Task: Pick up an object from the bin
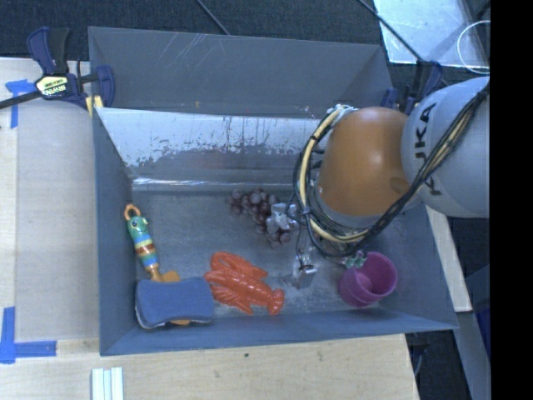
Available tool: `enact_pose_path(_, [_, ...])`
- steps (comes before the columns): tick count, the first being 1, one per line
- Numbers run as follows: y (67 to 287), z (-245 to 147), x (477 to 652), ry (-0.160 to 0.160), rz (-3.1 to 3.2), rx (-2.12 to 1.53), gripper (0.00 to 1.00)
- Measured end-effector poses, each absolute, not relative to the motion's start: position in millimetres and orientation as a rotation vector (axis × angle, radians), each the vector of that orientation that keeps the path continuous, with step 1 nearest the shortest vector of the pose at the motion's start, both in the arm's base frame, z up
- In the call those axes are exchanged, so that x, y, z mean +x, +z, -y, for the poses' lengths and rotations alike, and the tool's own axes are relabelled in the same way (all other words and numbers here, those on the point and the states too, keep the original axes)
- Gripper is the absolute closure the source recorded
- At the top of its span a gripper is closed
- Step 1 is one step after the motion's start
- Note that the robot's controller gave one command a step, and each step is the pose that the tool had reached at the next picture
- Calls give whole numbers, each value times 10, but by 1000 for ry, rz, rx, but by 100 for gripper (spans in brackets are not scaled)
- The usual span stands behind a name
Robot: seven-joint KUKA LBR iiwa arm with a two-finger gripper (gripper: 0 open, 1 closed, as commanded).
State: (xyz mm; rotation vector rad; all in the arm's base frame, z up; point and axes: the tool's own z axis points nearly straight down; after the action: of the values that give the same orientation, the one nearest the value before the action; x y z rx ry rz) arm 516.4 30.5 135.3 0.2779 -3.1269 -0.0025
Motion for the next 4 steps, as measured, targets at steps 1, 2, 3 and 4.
enact_pose_path(1, [2073,-491,5494,-9,3173,-151,0])
enact_pose_path(2, [954,-540,5369,-2,3131,328,0])
enact_pose_path(3, [1469,-330,5644,-9,3174,-101,0])
enact_pose_path(4, [1447,-399,5693,-7,3183,-44,0])
